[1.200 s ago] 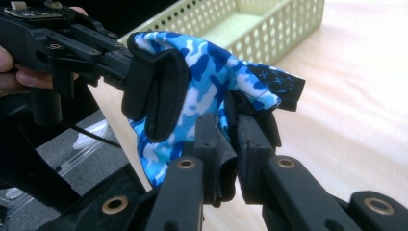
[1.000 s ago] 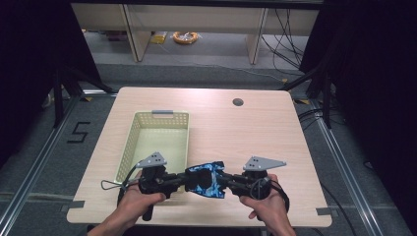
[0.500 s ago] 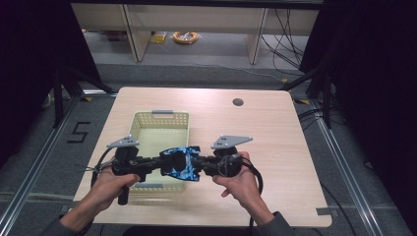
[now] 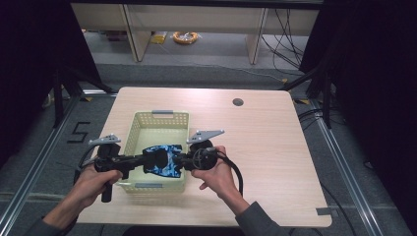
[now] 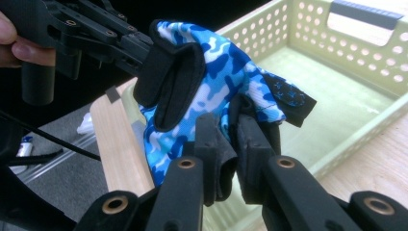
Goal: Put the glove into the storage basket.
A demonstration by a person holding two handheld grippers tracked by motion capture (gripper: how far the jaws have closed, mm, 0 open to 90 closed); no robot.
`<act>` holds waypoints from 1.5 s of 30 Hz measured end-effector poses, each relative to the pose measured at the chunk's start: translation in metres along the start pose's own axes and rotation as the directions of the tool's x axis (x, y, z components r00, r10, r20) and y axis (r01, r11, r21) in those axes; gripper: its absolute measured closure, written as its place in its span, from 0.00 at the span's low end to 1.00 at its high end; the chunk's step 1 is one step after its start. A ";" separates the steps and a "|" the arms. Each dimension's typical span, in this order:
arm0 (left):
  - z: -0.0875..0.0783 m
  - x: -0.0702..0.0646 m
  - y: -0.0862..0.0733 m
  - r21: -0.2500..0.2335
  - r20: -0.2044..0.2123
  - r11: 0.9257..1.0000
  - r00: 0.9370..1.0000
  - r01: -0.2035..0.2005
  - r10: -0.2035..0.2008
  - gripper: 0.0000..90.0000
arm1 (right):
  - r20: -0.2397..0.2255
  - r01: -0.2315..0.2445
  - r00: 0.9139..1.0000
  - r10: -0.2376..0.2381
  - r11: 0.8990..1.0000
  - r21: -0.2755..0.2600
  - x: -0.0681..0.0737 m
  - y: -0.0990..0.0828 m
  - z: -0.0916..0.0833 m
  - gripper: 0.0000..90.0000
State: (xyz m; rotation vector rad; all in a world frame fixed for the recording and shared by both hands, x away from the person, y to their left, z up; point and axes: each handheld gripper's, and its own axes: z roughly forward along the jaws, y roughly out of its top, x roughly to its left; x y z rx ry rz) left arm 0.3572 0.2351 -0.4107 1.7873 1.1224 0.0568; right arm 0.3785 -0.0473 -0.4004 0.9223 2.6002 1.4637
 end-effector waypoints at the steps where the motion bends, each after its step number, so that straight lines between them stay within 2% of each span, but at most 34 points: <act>1: 0.000 0.003 -0.001 0.004 -0.001 1.000 1.000 0.006 -0.006 0.92 | -0.007 -0.009 1.000 0.009 1.000 0.007 0.000 0.001 0.002 0.91; 5: 0.001 0.009 -0.005 0.007 -0.012 1.000 1.000 0.021 -0.021 0.92 | -0.001 0.001 1.000 -0.001 1.000 0.019 -0.001 0.000 0.013 0.91; 6: 0.003 0.014 -0.008 0.018 -0.019 0.999 0.999 0.030 -0.029 0.92 | 0.009 -0.010 1.000 0.010 0.999 0.043 -0.001 0.000 0.019 0.91; 8: 0.004 0.019 -0.012 0.026 -0.030 0.999 0.999 0.044 -0.043 0.92 | 0.011 -0.004 1.000 0.003 0.998 0.058 -0.002 0.000 0.025 0.91; 9: 0.004 0.021 -0.013 0.033 -0.035 0.998 0.998 0.045 -0.044 0.91 | 0.002 -0.018 1.000 0.017 0.998 0.068 -0.001 -0.001 0.029 0.91; 10: 0.005 0.022 -0.015 0.035 -0.039 0.998 0.998 0.050 -0.049 0.92 | -0.005 -0.009 1.000 0.010 0.998 0.070 -0.002 -0.001 0.032 0.91; 16: 0.005 0.027 -0.024 0.053 -0.051 0.997 0.997 0.058 -0.055 0.91 | 0.004 -0.014 1.000 0.014 0.992 0.125 -0.002 -0.004 0.044 0.91; 19: 0.007 0.029 -0.026 0.063 -0.060 0.996 0.996 0.063 -0.060 0.91 | 0.008 -0.001 1.000 0.000 0.991 0.137 -0.003 -0.004 0.047 0.91; 20: 0.008 0.030 -0.028 0.077 -0.065 0.995 0.996 0.063 -0.058 0.91 | 0.008 -0.005 1.000 0.004 0.988 0.157 -0.002 -0.005 0.052 0.91; 22: 0.010 0.031 -0.029 0.080 -0.063 0.994 0.996 0.070 -0.065 0.91 | 0.011 -0.008 1.000 0.007 0.989 0.147 -0.002 -0.007 0.055 0.91; 23: 0.010 0.031 -0.029 0.088 -0.065 0.994 0.996 0.067 -0.062 0.91 | 0.012 -0.005 1.000 0.003 0.984 0.178 -0.004 -0.008 0.057 0.91; 26: 0.013 0.032 -0.029 0.097 -0.067 0.993 0.996 0.066 -0.059 0.91 | 0.027 -0.004 1.000 -0.001 0.984 0.179 -0.006 -0.010 0.060 0.91; 29: 0.017 0.033 -0.030 0.119 -0.078 0.991 0.996 0.062 -0.053 0.90 | 0.038 0.001 0.999 -0.009 0.978 0.208 -0.008 -0.011 0.063 0.90; 31: 0.019 0.033 -0.030 0.129 -0.084 0.990 0.995 0.062 -0.052 0.90 | 0.032 0.030 0.999 -0.037 0.975 0.220 -0.010 -0.012 0.065 0.90; 33: 0.022 0.034 -0.031 0.134 -0.087 0.989 0.995 0.065 -0.053 0.90 | 0.040 0.015 0.999 -0.025 0.972 0.236 -0.009 -0.012 0.067 0.90; 36: 0.024 0.033 -0.031 0.148 -0.096 0.988 0.995 0.050 -0.036 0.90 | 0.058 0.033 0.997 -0.050 0.967 0.253 -0.010 -0.014 0.071 0.90; 37: 0.025 0.032 -0.031 0.145 -0.098 0.988 0.994 0.051 -0.037 0.90 | 0.061 0.023 0.997 -0.041 0.964 0.264 -0.009 -0.014 0.071 0.90; 38: 0.025 0.032 -0.031 0.145 -0.098 0.988 0.994 0.051 -0.037 0.89 | 0.062 0.036 0.997 -0.054 0.965 0.260 -0.010 -0.014 0.071 0.90; 39: 0.025 0.032 -0.030 0.145 -0.096 0.988 0.995 0.052 -0.038 0.89 | 0.069 0.024 0.997 -0.044 0.963 0.268 -0.009 -0.014 0.072 0.90; 41: 0.025 0.032 -0.030 0.147 -0.094 0.988 0.995 0.048 -0.034 0.89 | 0.058 0.054 0.996 -0.072 0.961 0.270 -0.010 -0.014 0.072 0.89; 45: 0.025 0.031 -0.028 0.152 -0.102 0.987 0.994 0.043 -0.028 0.86 | 0.058 0.056 0.996 -0.075 0.961 0.271 -0.010 -0.013 0.073 0.89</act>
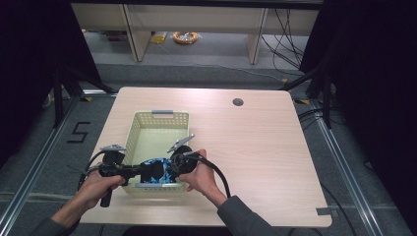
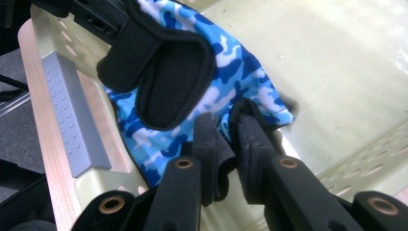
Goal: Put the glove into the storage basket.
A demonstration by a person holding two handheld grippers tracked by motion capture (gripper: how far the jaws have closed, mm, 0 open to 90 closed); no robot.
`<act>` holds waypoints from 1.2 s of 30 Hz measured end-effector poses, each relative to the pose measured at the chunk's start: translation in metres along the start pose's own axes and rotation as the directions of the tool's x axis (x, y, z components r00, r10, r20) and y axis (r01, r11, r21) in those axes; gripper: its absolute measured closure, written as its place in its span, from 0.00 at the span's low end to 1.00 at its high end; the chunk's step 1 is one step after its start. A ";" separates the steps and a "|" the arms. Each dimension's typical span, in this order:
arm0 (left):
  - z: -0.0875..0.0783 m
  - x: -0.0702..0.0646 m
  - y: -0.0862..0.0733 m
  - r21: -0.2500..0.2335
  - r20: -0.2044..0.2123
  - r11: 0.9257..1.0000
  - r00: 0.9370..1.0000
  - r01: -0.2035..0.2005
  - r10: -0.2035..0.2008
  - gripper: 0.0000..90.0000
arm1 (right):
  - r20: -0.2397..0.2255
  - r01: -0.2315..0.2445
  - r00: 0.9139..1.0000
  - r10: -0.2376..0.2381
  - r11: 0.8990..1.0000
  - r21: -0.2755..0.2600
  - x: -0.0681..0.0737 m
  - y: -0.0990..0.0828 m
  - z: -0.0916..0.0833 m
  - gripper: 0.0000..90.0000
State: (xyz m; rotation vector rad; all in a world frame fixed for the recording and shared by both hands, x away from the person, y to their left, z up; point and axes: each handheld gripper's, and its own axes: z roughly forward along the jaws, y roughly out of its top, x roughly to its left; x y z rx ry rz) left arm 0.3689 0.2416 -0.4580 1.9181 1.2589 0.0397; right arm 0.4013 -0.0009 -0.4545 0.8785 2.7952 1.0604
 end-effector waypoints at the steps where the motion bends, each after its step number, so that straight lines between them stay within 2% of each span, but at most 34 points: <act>1: 0.000 -0.001 0.001 0.002 0.001 1.000 1.000 -0.005 0.004 0.85 | -0.002 0.005 1.000 -0.005 1.000 0.003 0.000 0.000 0.000 0.89; 4: -0.002 -0.002 0.002 0.008 -0.004 1.000 1.000 -0.006 0.006 0.81 | 0.003 0.012 1.000 -0.012 1.000 0.011 0.000 0.000 0.001 0.89; 6: -0.003 0.000 0.004 0.019 -0.015 1.000 1.000 -0.012 0.013 0.75 | 0.006 -0.002 1.000 0.002 1.000 0.023 0.000 0.000 0.000 0.88; 7: -0.003 0.000 0.004 0.019 -0.028 1.000 1.000 -0.005 0.005 0.75 | 0.006 -0.002 1.000 0.002 1.000 0.023 0.000 0.000 0.000 0.88; 8: -0.006 0.003 0.006 0.049 -0.033 0.998 0.999 -0.029 0.031 0.71 | 0.010 -0.003 1.000 0.002 1.000 0.025 0.000 0.000 -0.001 0.87; 9: -0.006 0.003 0.006 0.049 -0.033 0.998 0.999 -0.029 0.031 0.70 | 0.011 -0.002 1.000 0.002 1.000 0.024 -0.001 0.000 -0.001 0.86; 10: -0.007 0.004 0.006 0.041 -0.035 0.999 0.999 -0.023 0.025 0.70 | 0.011 -0.002 1.000 0.002 1.000 0.024 -0.001 0.000 -0.001 0.86; 11: -0.009 0.004 0.007 0.036 -0.016 0.999 1.000 0.001 0.000 0.67 | 0.012 -0.005 1.000 0.004 1.000 0.017 -0.002 0.000 -0.002 0.85; 13: -0.011 0.003 0.007 0.034 -0.020 0.999 1.000 0.011 -0.010 0.63 | 0.023 0.010 1.000 -0.010 1.000 0.014 -0.003 0.000 -0.003 0.85; 14: -0.012 0.002 0.007 0.024 -0.030 1.000 0.999 0.019 -0.019 0.61 | 0.031 0.000 1.000 -0.001 1.000 0.018 -0.002 0.000 -0.003 0.84; 15: -0.012 0.002 0.007 0.024 -0.030 1.000 0.999 0.019 -0.019 0.61 | 0.031 0.000 1.000 -0.001 1.000 0.018 -0.002 0.000 -0.003 0.84; 16: -0.015 0.004 0.007 0.028 -0.039 1.000 0.999 -0.001 0.002 0.61 | 0.024 0.006 1.000 -0.006 1.000 0.009 -0.003 0.000 -0.004 0.81; 19: -0.019 0.002 0.008 0.022 -0.033 1.000 0.999 -0.004 0.005 0.61 | 0.038 0.002 0.999 -0.002 1.000 -0.005 -0.001 0.002 -0.007 0.78; 20: -0.019 0.002 0.008 0.022 -0.033 1.000 0.999 -0.004 0.005 0.61 | 0.038 0.002 0.999 -0.002 1.000 -0.005 -0.001 0.002 -0.007 0.78; 22: -0.019 -0.001 0.009 -0.008 -0.028 1.000 0.999 0.017 -0.017 0.61 | 0.044 0.008 0.999 -0.008 1.000 -0.005 -0.001 0.003 -0.009 0.73; 23: -0.019 -0.001 0.009 -0.010 -0.026 1.000 1.000 0.013 -0.014 0.59 | 0.041 -0.009 0.999 0.010 1.000 -0.022 0.000 0.004 -0.012 0.70; 24: -0.021 0.000 0.009 0.012 -0.028 1.000 0.999 -0.014 0.014 0.58 | 0.046 0.002 0.999 -0.001 1.000 -0.027 0.000 0.005 -0.013 0.69; 25: -0.020 -0.004 0.009 -0.014 -0.024 1.000 1.000 0.013 -0.014 0.56 | 0.044 -0.007 0.999 0.008 0.999 -0.037 0.000 0.005 -0.014 0.66; 27: -0.020 -0.006 0.009 -0.013 -0.015 1.000 1.000 0.017 -0.017 0.51 | 0.046 0.007 0.999 -0.005 0.999 -0.049 0.000 0.007 -0.020 0.65; 28: -0.020 -0.006 0.009 -0.013 -0.015 1.000 1.000 0.017 -0.017 0.49 | 0.051 -0.017 0.999 0.020 0.998 -0.054 0.001 0.007 -0.021 0.64; 29: -0.021 -0.007 0.009 -0.011 -0.017 1.000 1.000 0.015 -0.015 0.47 | 0.046 0.004 0.999 -0.001 0.998 -0.066 0.000 0.008 -0.024 0.62; 31: -0.023 -0.009 0.009 -0.006 -0.017 1.000 1.000 0.000 0.000 0.44 | 0.051 0.004 0.999 0.000 0.997 -0.073 0.001 0.008 -0.027 0.58; 32: -0.022 -0.013 0.009 -0.030 -0.017 0.999 1.000 0.023 -0.023 0.43 | 0.052 -0.009 0.999 0.012 0.998 -0.069 0.001 0.008 -0.029 0.58; 33: -0.023 -0.013 0.009 -0.029 -0.010 0.999 1.000 0.020 -0.020 0.43 | 0.044 0.009 0.999 -0.005 0.996 -0.084 0.000 0.007 -0.031 0.57; 35: -0.024 -0.015 0.009 -0.033 -0.007 0.999 1.000 0.019 -0.019 0.42 | 0.048 0.016 0.999 -0.011 0.995 -0.102 -0.001 0.007 -0.031 0.56; 36: -0.024 -0.016 0.009 -0.037 -0.007 0.999 1.000 0.020 -0.020 0.41 | 0.052 -0.007 0.999 0.011 0.996 -0.085 0.001 0.006 -0.034 0.55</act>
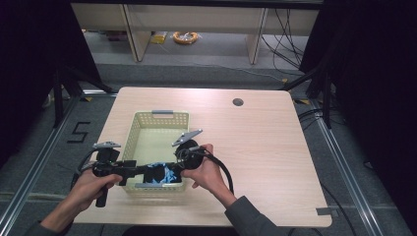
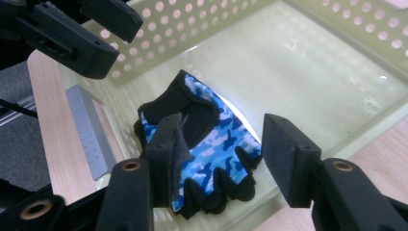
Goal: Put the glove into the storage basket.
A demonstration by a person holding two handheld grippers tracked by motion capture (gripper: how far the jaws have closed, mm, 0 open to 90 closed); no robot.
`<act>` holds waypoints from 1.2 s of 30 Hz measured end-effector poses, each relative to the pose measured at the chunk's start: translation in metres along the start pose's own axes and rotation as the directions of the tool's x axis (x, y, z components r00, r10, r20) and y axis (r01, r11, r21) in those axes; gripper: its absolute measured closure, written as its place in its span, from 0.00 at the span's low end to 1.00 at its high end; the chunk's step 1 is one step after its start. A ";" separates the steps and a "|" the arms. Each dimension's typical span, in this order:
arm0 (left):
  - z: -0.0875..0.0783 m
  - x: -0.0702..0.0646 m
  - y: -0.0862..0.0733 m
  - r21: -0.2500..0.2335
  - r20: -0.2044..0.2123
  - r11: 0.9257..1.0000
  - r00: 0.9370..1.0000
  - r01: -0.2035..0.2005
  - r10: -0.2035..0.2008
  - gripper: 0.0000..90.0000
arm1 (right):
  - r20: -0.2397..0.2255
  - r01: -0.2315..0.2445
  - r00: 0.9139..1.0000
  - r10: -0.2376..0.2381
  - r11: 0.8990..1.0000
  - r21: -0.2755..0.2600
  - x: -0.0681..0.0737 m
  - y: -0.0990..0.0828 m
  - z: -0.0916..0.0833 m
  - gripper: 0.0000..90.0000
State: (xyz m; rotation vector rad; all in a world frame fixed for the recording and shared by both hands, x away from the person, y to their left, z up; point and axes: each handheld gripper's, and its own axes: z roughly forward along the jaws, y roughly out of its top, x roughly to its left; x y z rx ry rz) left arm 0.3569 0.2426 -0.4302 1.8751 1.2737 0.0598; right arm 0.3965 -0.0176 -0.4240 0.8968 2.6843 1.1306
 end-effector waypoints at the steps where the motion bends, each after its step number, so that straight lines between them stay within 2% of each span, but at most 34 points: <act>1: -0.001 -0.001 0.000 0.001 0.006 1.000 1.000 0.003 -0.003 0.40 | -0.006 0.008 1.000 -0.008 1.000 -0.013 -0.001 -0.001 -0.001 0.54; 3: -0.001 -0.006 0.000 -0.013 0.011 1.000 1.000 0.006 -0.006 0.37 | 0.004 0.008 1.000 -0.008 0.999 -0.041 -0.003 -0.004 -0.005 0.50; 5: -0.002 -0.008 0.000 -0.022 0.020 1.000 1.000 -0.001 0.001 0.36 | 0.004 0.024 1.000 -0.023 0.999 -0.033 -0.004 -0.004 -0.007 0.50; 8: -0.002 -0.014 0.000 -0.032 0.029 0.999 0.999 -0.018 0.019 0.35 | 0.019 0.028 0.999 -0.027 0.998 -0.052 -0.006 -0.010 -0.017 0.47; 9: -0.002 -0.016 0.000 -0.035 0.030 0.999 0.999 -0.017 0.019 0.35 | 0.014 0.002 1.000 -0.001 0.998 -0.066 -0.006 -0.012 -0.019 0.47; 11: -0.002 -0.021 0.000 -0.050 0.036 0.998 0.999 -0.028 0.030 0.33 | 0.010 0.009 1.000 -0.008 0.997 -0.080 -0.008 -0.014 -0.023 0.46; 14: -0.003 -0.025 0.000 -0.065 0.044 0.997 0.998 -0.031 0.034 0.32 | 0.010 -0.002 1.000 0.003 0.998 -0.069 -0.009 -0.017 -0.029 0.45; 15: -0.004 -0.026 0.000 -0.066 0.051 0.997 0.998 -0.042 0.046 0.32 | 0.015 0.015 1.000 -0.014 0.995 -0.097 -0.012 -0.020 -0.032 0.45; 16: -0.004 -0.030 -0.002 -0.079 0.054 0.995 0.997 -0.053 0.058 0.32 | 0.021 0.017 1.000 -0.015 0.996 -0.092 -0.012 -0.021 -0.036 0.46; 17: -0.004 -0.032 -0.002 -0.084 0.053 0.995 0.997 -0.052 0.057 0.31 | 0.031 0.008 1.000 -0.005 0.993 -0.116 -0.011 -0.023 -0.038 0.46; 19: -0.004 -0.035 -0.003 -0.084 0.060 0.995 0.996 -0.058 0.063 0.31 | 0.030 0.008 1.000 -0.005 0.995 -0.098 -0.011 -0.024 -0.042 0.45; 21: -0.004 -0.041 -0.005 -0.081 0.066 0.994 0.994 -0.079 0.084 0.31 | 0.023 -0.001 1.000 0.004 0.993 -0.122 -0.012 -0.028 -0.050 0.45; 24: -0.003 -0.044 -0.007 -0.080 0.074 0.993 0.993 -0.082 0.088 0.31 | 0.024 -0.003 1.000 0.006 0.990 -0.140 -0.013 -0.032 -0.053 0.45; 25: -0.002 -0.047 -0.008 -0.078 0.076 0.993 0.993 -0.088 0.094 0.31 | 0.022 0.011 1.000 -0.008 0.989 -0.150 -0.016 -0.035 -0.056 0.44; 26: -0.002 -0.047 -0.008 -0.078 0.076 0.993 0.993 -0.088 0.094 0.31 | 0.022 0.011 1.000 -0.008 0.989 -0.150 -0.016 -0.035 -0.056 0.44; 27: 0.000 -0.049 -0.009 -0.081 0.089 0.993 0.992 -0.087 0.094 0.31 | 0.020 -0.012 1.000 0.015 0.988 -0.157 -0.018 -0.039 -0.059 0.44; 32: 0.002 -0.054 -0.012 -0.074 0.099 0.992 0.990 -0.098 0.105 0.29 | 0.023 -0.025 0.999 0.029 0.986 -0.168 -0.022 -0.045 -0.065 0.42; 33: 0.003 -0.056 -0.013 -0.072 0.093 0.991 0.989 -0.111 0.118 0.29 | 0.031 -0.036 0.999 0.042 0.985 -0.169 -0.022 -0.048 -0.069 0.40; 36: 0.005 -0.058 -0.014 -0.078 0.101 0.990 0.987 -0.116 0.124 0.29 | 0.027 -0.025 0.999 0.030 0.983 -0.183 -0.025 -0.051 -0.070 0.38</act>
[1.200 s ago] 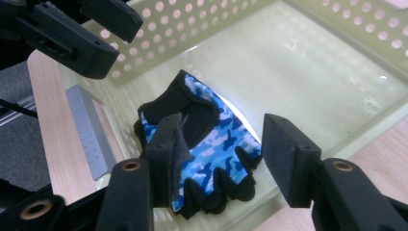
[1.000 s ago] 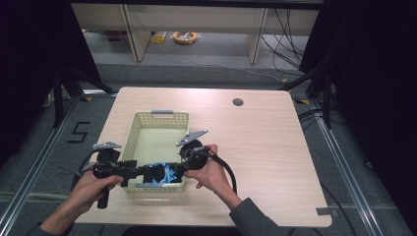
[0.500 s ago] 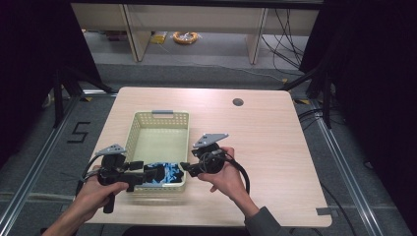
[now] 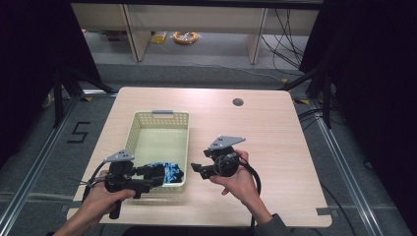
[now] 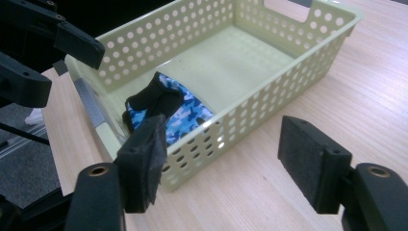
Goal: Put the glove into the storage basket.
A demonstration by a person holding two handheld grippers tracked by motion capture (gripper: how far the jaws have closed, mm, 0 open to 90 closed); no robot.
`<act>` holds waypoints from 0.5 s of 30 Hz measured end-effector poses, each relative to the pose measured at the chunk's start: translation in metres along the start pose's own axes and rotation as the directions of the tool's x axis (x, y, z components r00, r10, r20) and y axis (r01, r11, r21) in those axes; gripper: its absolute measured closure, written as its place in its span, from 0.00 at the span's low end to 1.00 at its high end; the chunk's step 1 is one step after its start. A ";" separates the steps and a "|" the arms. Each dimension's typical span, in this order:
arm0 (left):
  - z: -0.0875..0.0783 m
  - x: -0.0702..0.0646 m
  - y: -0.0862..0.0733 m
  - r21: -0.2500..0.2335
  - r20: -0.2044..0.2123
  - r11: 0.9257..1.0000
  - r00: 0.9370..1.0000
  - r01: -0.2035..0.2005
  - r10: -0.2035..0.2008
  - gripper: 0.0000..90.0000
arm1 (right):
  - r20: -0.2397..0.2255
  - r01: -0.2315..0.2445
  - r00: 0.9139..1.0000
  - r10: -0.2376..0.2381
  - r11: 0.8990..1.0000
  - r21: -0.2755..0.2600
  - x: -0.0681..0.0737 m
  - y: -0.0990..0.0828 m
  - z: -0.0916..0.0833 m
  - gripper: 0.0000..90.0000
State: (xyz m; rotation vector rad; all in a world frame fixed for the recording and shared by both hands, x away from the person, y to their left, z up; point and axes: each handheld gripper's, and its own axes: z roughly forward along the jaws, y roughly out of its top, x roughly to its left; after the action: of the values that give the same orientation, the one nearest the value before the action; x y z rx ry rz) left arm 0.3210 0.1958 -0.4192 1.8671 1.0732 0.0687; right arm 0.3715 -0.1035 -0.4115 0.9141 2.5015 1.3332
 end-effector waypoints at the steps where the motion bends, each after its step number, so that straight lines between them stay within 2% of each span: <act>1: 0.001 -0.002 -0.001 -0.009 -0.004 1.000 1.000 -0.010 0.010 0.28 | 0.010 -0.021 1.000 0.021 1.000 0.005 0.001 -0.003 -0.004 0.36; 2: 0.001 -0.003 -0.001 0.002 0.007 1.000 1.000 -0.013 0.013 0.27 | 0.019 -0.021 1.000 0.021 1.000 0.004 0.000 -0.003 -0.005 0.36; 4: 0.002 -0.004 -0.001 0.000 0.003 1.000 1.000 -0.019 0.019 0.27 | 0.025 -0.014 1.000 0.014 1.000 -0.005 0.000 -0.006 -0.007 0.35; 6: 0.003 -0.007 -0.002 -0.005 0.002 1.000 1.000 -0.022 0.022 0.26 | 0.015 -0.007 1.000 0.007 1.000 -0.005 0.000 -0.007 -0.008 0.35; 7: 0.003 -0.007 -0.002 -0.001 0.013 1.000 1.000 -0.026 0.026 0.26 | 0.031 -0.024 0.999 0.024 1.000 -0.008 0.001 -0.009 -0.010 0.35; 8: 0.004 -0.010 -0.003 -0.004 0.019 1.000 0.999 -0.029 0.029 0.26 | 0.031 -0.015 0.999 0.015 1.000 -0.013 0.000 -0.011 -0.012 0.35; 10: 0.004 -0.011 -0.004 -0.005 0.012 1.000 0.999 -0.030 0.030 0.26 | 0.013 -0.032 0.999 0.032 0.999 -0.007 0.000 -0.013 -0.014 0.35; 11: 0.005 -0.012 -0.004 -0.003 0.020 0.999 0.999 -0.036 0.037 0.26 | 0.017 -0.015 1.000 0.015 1.000 -0.016 -0.001 -0.014 -0.015 0.35; 15: 0.007 -0.019 -0.006 -0.004 0.036 0.999 0.998 -0.041 0.041 0.26 | 0.023 -0.038 0.999 0.039 0.999 -0.024 -0.003 -0.021 -0.022 0.35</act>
State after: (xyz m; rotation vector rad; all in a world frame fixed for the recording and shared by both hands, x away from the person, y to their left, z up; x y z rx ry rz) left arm 0.3089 0.1790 -0.4202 1.8806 1.0094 0.0601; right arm 0.3555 -0.1289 -0.4153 0.9718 2.4581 1.3525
